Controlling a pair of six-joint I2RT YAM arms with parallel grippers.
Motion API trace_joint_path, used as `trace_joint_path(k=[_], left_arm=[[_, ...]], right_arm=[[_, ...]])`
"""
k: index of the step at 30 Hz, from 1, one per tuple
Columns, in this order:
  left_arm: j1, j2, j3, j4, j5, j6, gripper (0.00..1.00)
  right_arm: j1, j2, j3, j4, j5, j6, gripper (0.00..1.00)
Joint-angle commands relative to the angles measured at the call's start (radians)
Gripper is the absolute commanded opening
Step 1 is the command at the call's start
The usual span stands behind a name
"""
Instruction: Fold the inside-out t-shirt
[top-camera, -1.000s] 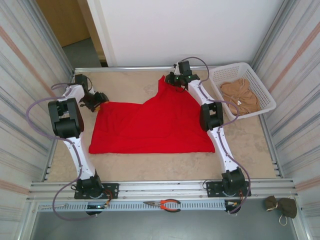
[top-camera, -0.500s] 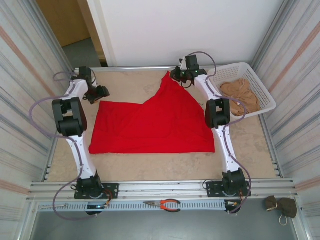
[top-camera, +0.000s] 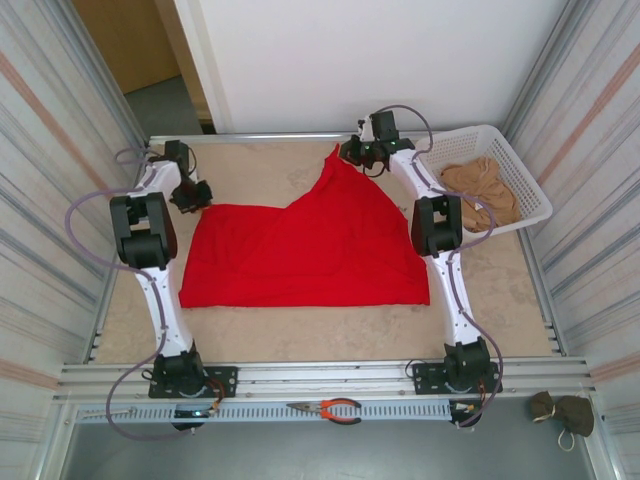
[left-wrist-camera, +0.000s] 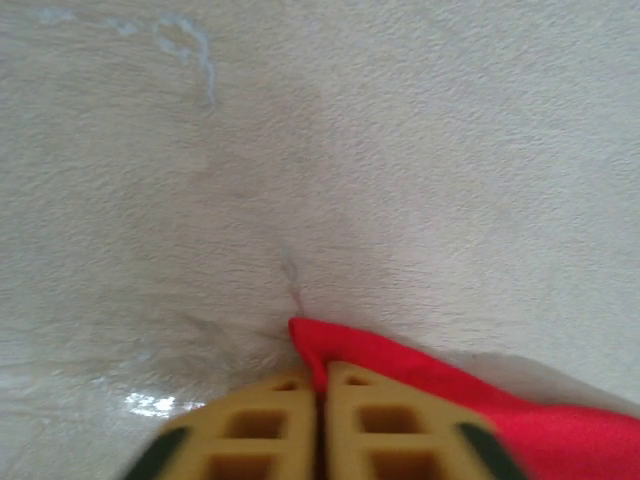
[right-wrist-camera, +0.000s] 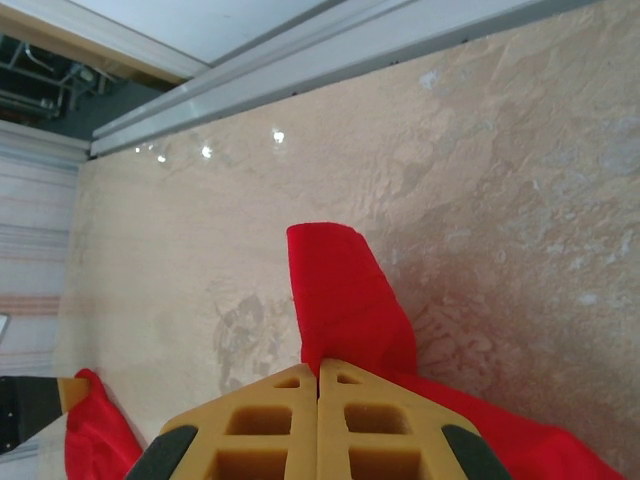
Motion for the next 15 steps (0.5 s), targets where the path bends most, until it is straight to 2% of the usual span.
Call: trace_joint_path(k=[1,6,15], left_arm=[[-0.005,-0.028,-0.025,0.012,0.052,-0.006,0.0],[0.018,-0.158,-0.104,0.081,0.1,-0.067,0.0],[0.076,-0.357,-0.292,0.196,0.192,-0.18,0.0]], right_arm=[[-0.005,-0.126,-0.04,-0.003,-0.024,-0.023,0.0],[-0.019,-0.298,-0.226,0.048,-0.02,-0.017,0.0],[-0.031,-0.678,-0.733,0.222,0.016,0.018,0.0]])
